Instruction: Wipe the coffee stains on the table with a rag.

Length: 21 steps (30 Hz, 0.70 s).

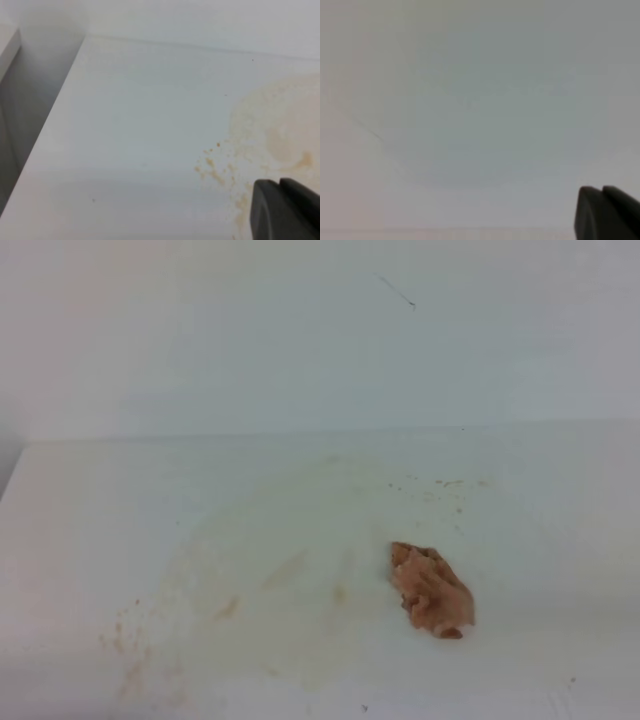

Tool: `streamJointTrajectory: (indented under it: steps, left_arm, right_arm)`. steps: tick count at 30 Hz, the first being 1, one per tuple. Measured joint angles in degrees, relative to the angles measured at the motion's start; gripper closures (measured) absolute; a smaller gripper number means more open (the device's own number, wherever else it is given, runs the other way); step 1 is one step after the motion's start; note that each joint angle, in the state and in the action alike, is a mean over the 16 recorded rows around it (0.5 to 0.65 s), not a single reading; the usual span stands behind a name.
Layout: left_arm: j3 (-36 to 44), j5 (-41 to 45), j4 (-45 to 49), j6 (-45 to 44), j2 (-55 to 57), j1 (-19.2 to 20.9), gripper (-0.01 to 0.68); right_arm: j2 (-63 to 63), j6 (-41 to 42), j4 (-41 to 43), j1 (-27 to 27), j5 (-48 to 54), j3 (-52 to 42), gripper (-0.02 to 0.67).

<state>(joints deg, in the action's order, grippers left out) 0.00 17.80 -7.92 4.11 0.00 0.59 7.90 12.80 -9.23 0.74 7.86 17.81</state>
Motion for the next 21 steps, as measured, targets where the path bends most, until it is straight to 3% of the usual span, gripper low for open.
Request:
streamJointTrajectory:
  steps: [9, 21]
  left_arm:
    - [0.00, 0.00, 0.00, 0.00, 0.00, 0.00, 0.675]
    - [0.00, 0.00, 0.00, 0.00, 0.00, 0.00, 0.675]
  right_arm:
    - [-8.88, 1.73, 0.96, -3.69, 5.40, -14.00, 0.648]
    - [-9.03, 2.27, 1.93, -3.74, 12.52, -18.21, 0.648]
